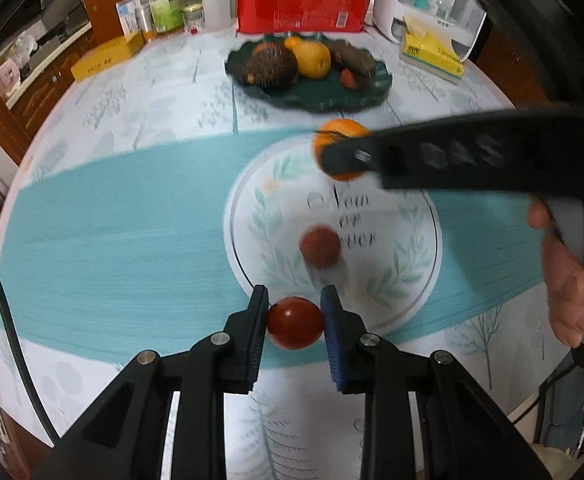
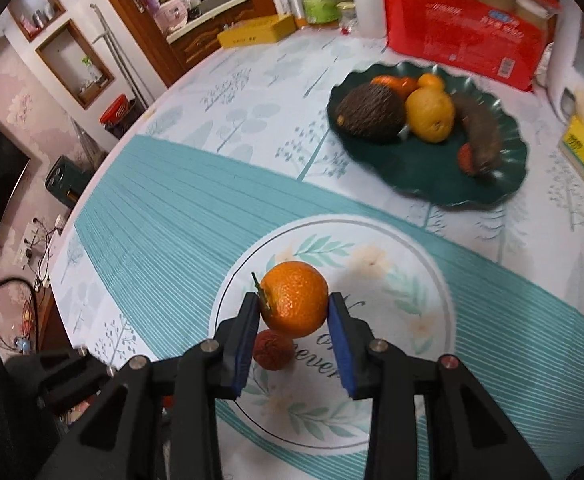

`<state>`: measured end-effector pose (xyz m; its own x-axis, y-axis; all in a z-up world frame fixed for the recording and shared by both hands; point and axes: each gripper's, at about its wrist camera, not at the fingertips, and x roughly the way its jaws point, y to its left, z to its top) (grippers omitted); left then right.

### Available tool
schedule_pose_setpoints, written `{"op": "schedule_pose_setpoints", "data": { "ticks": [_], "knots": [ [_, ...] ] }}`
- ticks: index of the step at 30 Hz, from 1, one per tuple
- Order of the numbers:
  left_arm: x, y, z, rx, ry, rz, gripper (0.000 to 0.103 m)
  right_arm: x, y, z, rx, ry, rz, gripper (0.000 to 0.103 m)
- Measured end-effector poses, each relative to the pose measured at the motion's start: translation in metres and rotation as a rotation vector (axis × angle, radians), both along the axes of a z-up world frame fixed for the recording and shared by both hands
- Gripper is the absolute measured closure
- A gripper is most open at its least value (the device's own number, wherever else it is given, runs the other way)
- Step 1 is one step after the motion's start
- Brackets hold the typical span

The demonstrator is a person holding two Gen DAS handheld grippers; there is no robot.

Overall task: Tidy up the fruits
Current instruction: 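Grasp a cherry tomato with the left tool while the right tool grasps the mandarin, then carry tomato and mandarin onto the green plate and open both tools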

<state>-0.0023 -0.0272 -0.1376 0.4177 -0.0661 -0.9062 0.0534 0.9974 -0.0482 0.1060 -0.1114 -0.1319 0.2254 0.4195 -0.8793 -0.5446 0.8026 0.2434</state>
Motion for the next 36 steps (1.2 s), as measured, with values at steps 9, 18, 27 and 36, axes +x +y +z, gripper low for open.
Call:
{"op": "schedule_pose_setpoints", "data": {
  "ticks": [9,18,27,36],
  "knots": [
    [0.077,0.032,0.084,0.052,-0.114,-0.038,0.078,0.021,-0.034,0.074,0.035,-0.100,-0.096,0.068],
    [0.187,0.041,0.159,0.050,-0.222,-0.081,0.078,0.082,-0.049,0.151,0.007,-0.244,-0.198,0.068],
    [0.288,0.026,0.139,0.005,-0.226,-0.108,0.078,0.175,-0.049,0.148,0.002,-0.237,-0.331,0.068],
    [0.348,0.014,0.042,-0.010,-0.090,-0.118,0.078,0.228,-0.045,0.046,-0.008,-0.042,-0.403,0.068]
  ]
}}
